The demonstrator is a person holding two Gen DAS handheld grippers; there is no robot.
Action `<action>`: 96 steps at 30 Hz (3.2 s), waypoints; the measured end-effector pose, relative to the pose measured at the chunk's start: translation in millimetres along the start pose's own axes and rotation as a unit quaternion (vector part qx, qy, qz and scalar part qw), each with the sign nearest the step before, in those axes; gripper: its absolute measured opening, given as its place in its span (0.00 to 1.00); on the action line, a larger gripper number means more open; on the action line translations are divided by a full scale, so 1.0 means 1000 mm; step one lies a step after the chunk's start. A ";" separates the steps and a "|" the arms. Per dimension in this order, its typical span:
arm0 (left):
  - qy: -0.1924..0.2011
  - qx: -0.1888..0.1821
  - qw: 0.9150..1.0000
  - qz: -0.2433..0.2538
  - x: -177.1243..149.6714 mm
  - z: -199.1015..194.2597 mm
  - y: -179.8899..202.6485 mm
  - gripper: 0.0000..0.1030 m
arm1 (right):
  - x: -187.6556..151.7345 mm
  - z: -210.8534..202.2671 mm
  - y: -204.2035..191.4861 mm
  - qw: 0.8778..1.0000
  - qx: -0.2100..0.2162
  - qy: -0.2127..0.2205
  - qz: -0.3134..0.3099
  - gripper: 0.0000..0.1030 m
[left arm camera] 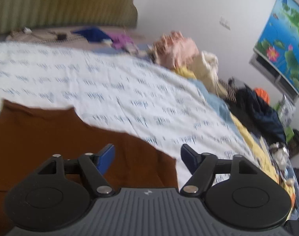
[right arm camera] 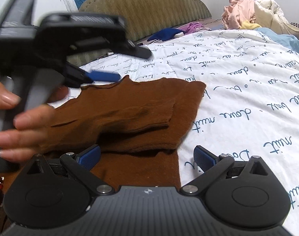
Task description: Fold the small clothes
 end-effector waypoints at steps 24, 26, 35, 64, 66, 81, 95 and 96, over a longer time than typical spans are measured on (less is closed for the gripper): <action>-0.003 0.249 0.962 -0.111 -0.096 -0.085 -0.177 0.78 | 0.035 0.060 -0.053 0.992 -0.029 -0.023 -0.121 0.98; -0.005 0.244 0.963 -0.113 -0.100 -0.086 -0.176 0.78 | 0.034 0.066 -0.050 0.989 -0.058 -0.028 -0.130 0.98; -0.012 0.247 0.963 -0.107 -0.110 -0.087 -0.169 0.78 | 0.024 0.041 -0.052 0.993 -0.039 -0.008 -0.111 0.99; 0.011 0.283 0.953 -0.107 -0.200 -0.155 -0.136 0.78 | -0.044 -0.001 -0.058 0.997 -0.021 -0.008 -0.068 1.00; 0.012 0.292 0.951 -0.103 -0.206 -0.160 -0.136 0.78 | -0.047 -0.007 -0.059 0.997 -0.025 -0.003 -0.076 1.00; 0.003 0.309 0.945 -0.103 -0.236 -0.176 -0.136 0.82 | -0.069 -0.041 -0.051 0.986 -0.107 0.034 -0.124 1.00; 0.004 0.317 0.944 -0.093 -0.245 -0.193 -0.130 0.82 | -0.089 -0.055 -0.053 0.992 -0.059 0.018 -0.107 1.00; 0.005 0.326 0.941 -0.093 -0.245 -0.195 -0.132 0.82 | -0.089 -0.055 -0.051 0.992 -0.063 0.017 -0.107 1.00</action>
Point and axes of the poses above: each gripper's, at about its wrist camera, not at the fingertips, and z roughly the way its jaws point, y to its right, x to its top, the point moved 9 cm from there along z, roughly the way its jaws point, and after that the axes turned 12 degrees about -y, right-handed, at the moved point
